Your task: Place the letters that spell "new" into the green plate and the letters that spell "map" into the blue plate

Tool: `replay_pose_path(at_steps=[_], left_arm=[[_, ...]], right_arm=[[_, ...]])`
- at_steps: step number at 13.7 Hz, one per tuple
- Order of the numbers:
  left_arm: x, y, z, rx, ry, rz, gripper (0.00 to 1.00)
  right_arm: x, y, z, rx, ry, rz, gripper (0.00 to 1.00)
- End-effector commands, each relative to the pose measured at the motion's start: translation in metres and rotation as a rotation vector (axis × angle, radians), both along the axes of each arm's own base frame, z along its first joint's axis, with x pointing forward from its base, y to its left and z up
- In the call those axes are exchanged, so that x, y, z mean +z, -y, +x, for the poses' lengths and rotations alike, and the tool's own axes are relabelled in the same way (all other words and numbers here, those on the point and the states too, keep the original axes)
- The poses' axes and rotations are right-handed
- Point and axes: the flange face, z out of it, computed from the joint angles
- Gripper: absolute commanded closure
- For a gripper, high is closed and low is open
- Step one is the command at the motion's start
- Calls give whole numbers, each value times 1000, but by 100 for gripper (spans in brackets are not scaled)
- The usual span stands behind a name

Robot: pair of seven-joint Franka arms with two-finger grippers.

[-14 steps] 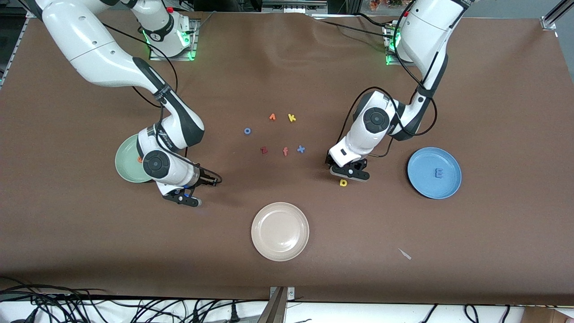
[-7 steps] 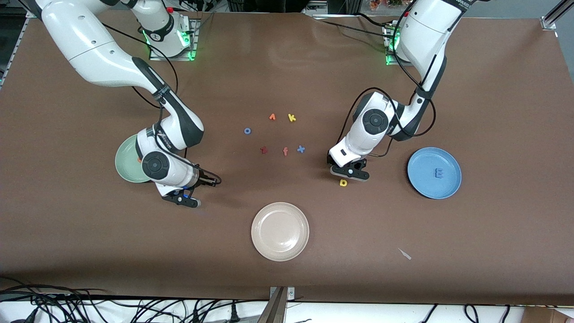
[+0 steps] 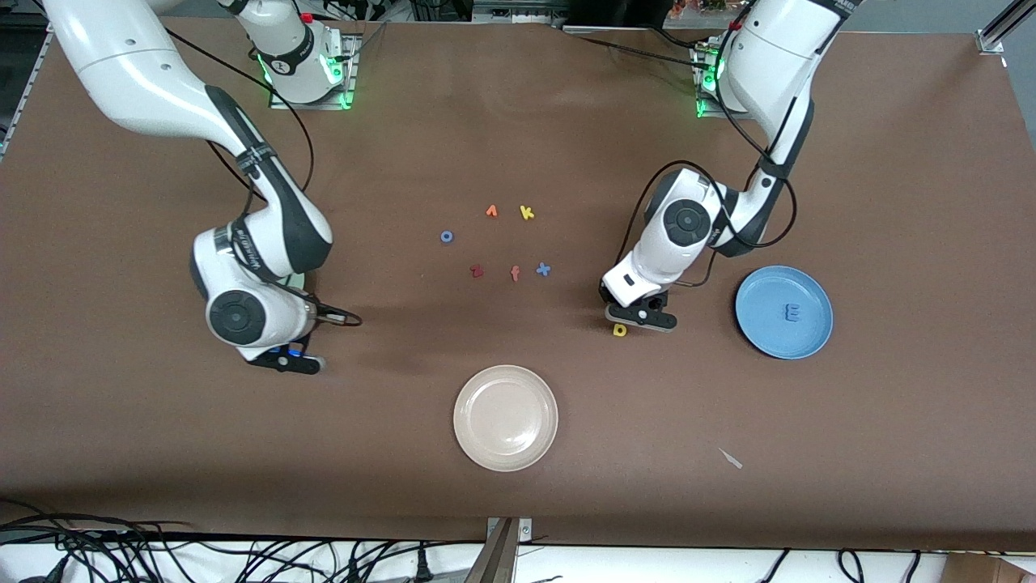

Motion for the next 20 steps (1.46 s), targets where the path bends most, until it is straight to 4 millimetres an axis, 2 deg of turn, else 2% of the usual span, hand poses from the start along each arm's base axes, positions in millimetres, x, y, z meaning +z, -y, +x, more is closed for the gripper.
replay_pose_path(at_steps=[1,2,3,4,6,7,8,9,10,11,12,14,16,17,18,20], left_arm=[[76,-91,34,-56,43,28,94],[88,-127,40,-108,28,44,94],[93,-172,38,-114,4,56,93],[91,-209,30,-108,-11,66,92],[80,-256,19,-94,-41,83,90],[78,-278,19,-86,-44,86,89],[78,-300,18,-103,-44,100,86],[76,-322,17,-110,-49,113,70],[74,-330,16,-103,-53,115,32],[76,-330,16,-103,-49,115,26],[80,-328,18,-100,-40,115,24],[85,-306,23,-130,-30,117,25],[84,-263,24,-156,-24,98,25],[82,-233,24,-140,-22,65,25],[76,-205,26,-101,-14,26,25],[64,-164,34,-83,5,-7,25]], right_arm=[[7,41,-25,72,-43,-29,100],[8,60,-28,75,-51,-40,100],[10,76,-33,94,-67,-42,100],[6,91,-39,106,-79,-42,100],[-1,112,-41,113,-98,-43,98],[-7,115,-43,120,-117,-42,93],[-13,123,-47,106,-143,-48,63],[-15,127,-48,96,-167,-51,1],[-11,128,-46,93,-168,-52,0],[1,123,-39,99,-153,-53,0],[16,116,-33,101,-156,-58,0],[42,93,-24,116,-159,-55,0],[65,68,-22,148,-156,-43,0],[75,59,-22,156,-165,-40,0],[86,50,-22,168,-168,-37,0],[110,36,-22,193,-160,-29,0]])
